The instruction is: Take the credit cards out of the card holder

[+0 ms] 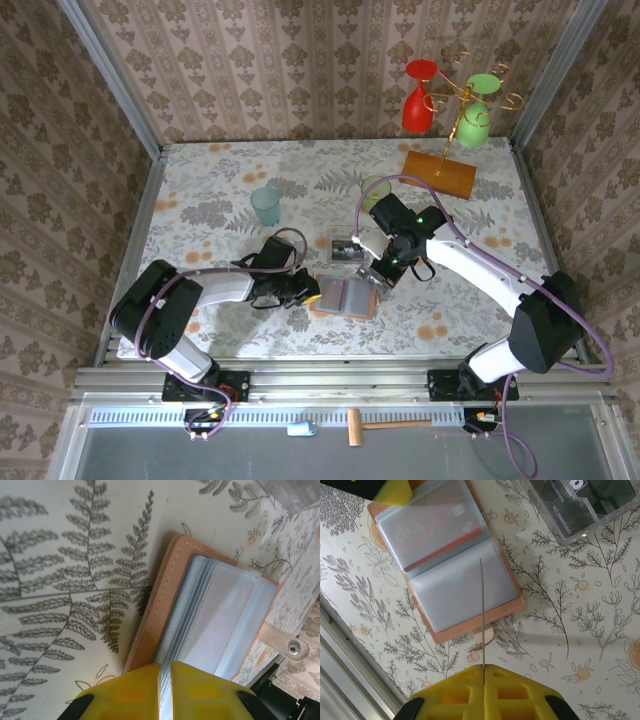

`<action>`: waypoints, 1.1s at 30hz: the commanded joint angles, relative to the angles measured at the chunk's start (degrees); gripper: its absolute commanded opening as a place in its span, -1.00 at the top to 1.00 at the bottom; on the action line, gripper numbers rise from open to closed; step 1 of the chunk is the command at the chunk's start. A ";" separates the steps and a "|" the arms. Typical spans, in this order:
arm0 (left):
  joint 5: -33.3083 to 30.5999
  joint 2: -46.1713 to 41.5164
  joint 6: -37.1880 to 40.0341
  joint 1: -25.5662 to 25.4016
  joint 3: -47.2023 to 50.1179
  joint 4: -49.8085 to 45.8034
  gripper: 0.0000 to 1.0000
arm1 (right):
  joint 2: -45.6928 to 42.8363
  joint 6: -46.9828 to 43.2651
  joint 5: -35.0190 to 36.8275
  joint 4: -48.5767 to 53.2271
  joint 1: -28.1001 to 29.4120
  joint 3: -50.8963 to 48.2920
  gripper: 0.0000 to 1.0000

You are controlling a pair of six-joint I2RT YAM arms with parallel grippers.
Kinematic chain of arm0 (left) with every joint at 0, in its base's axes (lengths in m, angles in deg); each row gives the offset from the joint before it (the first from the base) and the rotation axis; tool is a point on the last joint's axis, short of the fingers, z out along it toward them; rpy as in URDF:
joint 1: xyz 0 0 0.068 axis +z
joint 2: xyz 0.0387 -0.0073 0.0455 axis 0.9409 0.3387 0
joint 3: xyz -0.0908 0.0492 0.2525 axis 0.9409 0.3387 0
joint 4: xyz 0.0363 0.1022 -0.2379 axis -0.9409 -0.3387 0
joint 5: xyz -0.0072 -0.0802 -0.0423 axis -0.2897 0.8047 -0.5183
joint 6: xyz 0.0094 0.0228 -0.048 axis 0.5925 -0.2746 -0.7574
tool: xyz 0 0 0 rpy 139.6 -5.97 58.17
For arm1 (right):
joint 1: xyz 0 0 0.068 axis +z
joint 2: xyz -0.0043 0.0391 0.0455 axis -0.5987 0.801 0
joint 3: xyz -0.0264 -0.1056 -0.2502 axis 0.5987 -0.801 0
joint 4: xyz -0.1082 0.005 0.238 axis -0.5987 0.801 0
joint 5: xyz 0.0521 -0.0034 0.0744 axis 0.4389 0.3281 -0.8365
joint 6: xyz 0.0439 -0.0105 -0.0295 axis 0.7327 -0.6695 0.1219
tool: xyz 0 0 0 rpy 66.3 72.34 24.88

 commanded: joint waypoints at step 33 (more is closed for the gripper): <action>-6.42 -20.29 1.28 8.21 4.05 -11.40 0.62 | 28.35 -29.79 -4.80 19.08 -4.00 36.84 1.00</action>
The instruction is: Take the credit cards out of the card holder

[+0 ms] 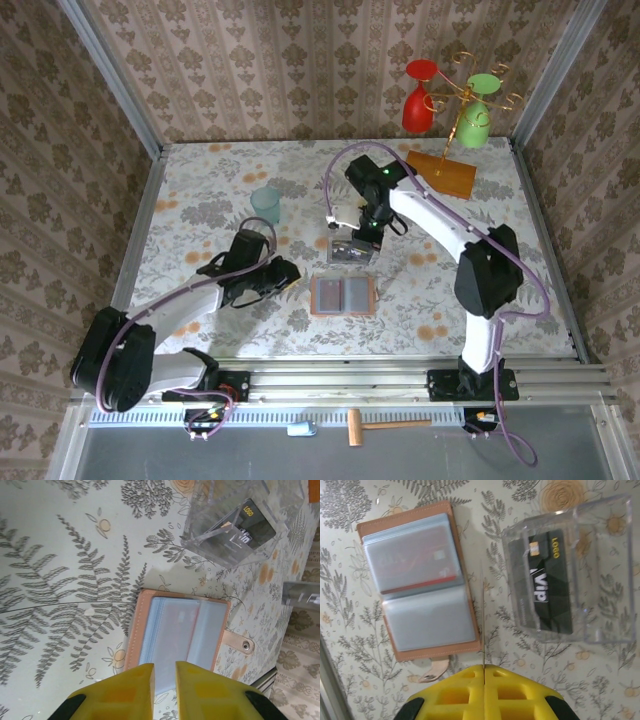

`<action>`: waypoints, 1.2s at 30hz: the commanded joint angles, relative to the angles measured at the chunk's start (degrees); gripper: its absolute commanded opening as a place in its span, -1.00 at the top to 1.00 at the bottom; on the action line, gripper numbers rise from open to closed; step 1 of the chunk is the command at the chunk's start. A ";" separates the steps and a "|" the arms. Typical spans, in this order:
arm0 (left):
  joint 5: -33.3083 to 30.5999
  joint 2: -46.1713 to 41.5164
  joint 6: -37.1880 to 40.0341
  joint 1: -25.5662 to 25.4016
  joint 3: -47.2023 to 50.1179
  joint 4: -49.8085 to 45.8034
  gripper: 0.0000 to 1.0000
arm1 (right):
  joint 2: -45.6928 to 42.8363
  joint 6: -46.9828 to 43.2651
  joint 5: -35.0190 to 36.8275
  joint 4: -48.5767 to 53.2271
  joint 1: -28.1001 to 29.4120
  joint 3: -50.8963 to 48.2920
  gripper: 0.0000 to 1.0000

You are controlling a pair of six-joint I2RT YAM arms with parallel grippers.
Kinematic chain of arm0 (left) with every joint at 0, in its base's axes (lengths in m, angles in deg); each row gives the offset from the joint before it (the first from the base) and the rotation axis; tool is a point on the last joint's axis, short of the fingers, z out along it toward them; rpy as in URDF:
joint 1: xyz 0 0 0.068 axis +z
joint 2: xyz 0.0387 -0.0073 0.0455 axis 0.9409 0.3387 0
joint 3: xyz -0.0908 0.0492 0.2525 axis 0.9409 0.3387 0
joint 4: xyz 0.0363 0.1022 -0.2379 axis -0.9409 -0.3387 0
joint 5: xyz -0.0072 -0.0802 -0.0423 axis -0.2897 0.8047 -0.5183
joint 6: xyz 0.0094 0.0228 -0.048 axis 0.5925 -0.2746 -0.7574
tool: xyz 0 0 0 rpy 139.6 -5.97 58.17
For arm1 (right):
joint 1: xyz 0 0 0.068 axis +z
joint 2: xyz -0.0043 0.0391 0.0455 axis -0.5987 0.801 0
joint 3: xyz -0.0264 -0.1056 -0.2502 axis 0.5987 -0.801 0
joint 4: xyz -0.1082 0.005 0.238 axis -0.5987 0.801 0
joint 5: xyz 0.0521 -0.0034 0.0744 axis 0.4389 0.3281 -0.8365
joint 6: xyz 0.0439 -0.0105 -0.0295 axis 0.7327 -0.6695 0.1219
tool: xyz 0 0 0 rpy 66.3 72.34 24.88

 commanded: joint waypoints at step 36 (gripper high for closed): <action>0.94 -1.13 1.10 7.49 2.83 -2.86 0.63 | 27.75 -9.79 -1.00 20.06 -2.77 32.41 1.00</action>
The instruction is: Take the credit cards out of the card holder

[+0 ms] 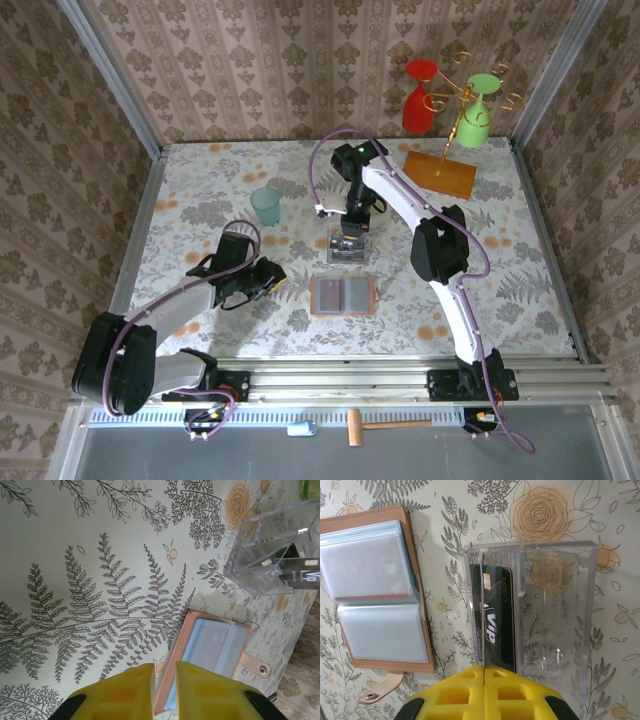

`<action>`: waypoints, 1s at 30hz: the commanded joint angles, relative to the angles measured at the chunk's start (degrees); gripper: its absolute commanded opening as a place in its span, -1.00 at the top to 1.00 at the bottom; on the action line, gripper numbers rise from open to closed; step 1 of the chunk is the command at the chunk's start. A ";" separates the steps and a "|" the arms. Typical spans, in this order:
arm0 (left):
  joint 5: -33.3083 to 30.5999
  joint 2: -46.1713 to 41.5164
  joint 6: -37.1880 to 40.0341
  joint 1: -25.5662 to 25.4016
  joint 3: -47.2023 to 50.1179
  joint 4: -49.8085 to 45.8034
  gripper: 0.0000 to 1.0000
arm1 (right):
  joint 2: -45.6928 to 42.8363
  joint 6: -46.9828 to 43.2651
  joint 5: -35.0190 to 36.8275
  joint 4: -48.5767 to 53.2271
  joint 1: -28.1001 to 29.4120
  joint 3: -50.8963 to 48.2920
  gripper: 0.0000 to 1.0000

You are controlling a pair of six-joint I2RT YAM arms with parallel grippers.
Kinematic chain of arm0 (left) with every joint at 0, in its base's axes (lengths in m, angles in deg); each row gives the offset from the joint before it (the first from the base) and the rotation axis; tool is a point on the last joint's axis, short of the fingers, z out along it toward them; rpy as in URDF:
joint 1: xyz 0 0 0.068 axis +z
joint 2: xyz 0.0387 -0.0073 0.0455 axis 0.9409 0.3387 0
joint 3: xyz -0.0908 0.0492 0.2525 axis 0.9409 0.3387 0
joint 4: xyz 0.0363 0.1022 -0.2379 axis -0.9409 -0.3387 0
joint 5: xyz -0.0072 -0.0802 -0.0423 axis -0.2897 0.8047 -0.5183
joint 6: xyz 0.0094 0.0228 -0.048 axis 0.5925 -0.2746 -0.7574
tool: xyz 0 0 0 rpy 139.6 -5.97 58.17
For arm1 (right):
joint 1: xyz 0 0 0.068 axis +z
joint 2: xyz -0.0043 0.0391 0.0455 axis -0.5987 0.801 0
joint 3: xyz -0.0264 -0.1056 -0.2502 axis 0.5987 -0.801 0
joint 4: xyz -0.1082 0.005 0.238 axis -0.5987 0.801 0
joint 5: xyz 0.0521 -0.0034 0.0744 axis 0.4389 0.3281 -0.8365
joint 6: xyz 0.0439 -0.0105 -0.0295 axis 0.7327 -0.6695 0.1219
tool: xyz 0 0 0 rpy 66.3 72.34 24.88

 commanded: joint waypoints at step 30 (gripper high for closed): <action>1.70 2.26 0.45 -1.36 0.27 2.78 0.62 | -16.36 18.17 3.02 -21.63 -0.87 -22.35 0.52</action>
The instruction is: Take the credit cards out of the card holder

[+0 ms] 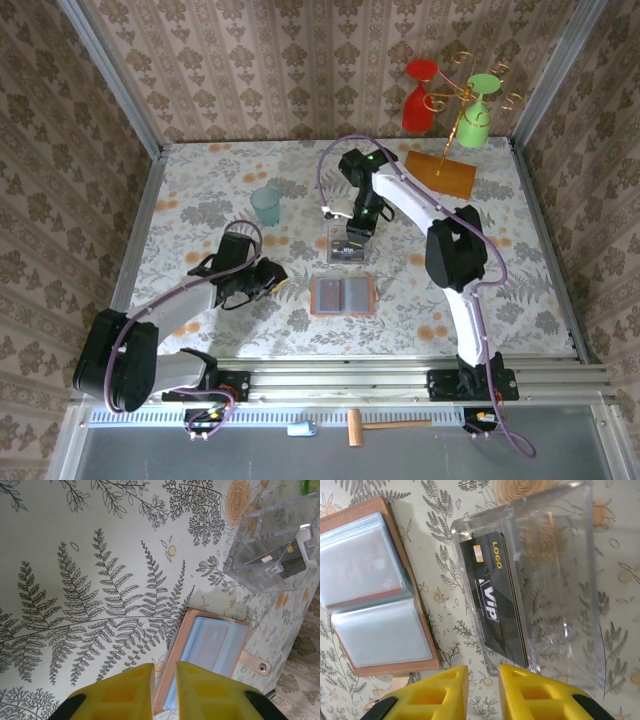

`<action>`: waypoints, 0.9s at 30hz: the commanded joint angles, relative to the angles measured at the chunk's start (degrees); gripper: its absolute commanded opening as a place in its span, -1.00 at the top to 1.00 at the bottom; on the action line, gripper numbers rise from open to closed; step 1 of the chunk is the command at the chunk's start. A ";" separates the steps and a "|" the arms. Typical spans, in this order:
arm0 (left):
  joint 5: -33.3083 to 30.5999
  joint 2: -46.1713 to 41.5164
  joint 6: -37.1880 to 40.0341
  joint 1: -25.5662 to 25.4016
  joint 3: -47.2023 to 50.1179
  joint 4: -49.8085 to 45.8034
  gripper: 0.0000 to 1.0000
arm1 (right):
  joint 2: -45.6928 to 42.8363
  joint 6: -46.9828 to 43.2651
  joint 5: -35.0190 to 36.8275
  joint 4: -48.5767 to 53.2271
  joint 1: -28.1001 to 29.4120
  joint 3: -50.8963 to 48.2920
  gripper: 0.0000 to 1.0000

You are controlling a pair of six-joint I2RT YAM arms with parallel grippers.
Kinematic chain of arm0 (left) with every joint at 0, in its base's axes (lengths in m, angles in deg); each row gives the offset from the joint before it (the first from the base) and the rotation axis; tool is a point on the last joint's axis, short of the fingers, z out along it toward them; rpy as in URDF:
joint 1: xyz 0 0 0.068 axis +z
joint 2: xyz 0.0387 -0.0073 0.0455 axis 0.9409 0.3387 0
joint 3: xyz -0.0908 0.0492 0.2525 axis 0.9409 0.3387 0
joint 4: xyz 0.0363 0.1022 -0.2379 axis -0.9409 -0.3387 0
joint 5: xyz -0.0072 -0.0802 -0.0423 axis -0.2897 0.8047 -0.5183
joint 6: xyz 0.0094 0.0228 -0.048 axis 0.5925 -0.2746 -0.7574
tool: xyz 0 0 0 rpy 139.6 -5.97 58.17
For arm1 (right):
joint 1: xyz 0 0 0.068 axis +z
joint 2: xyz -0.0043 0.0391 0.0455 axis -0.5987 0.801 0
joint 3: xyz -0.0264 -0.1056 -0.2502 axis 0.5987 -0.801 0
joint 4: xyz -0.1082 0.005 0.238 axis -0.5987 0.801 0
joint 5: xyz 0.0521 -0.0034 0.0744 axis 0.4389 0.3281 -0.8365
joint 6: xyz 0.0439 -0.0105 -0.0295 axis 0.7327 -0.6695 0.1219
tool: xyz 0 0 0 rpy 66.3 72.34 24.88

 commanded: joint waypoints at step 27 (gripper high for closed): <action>-0.26 11.85 -1.76 -10.84 -5.71 9.09 0.63 | -30.96 78.06 -3.29 -40.85 0.96 -46.08 0.55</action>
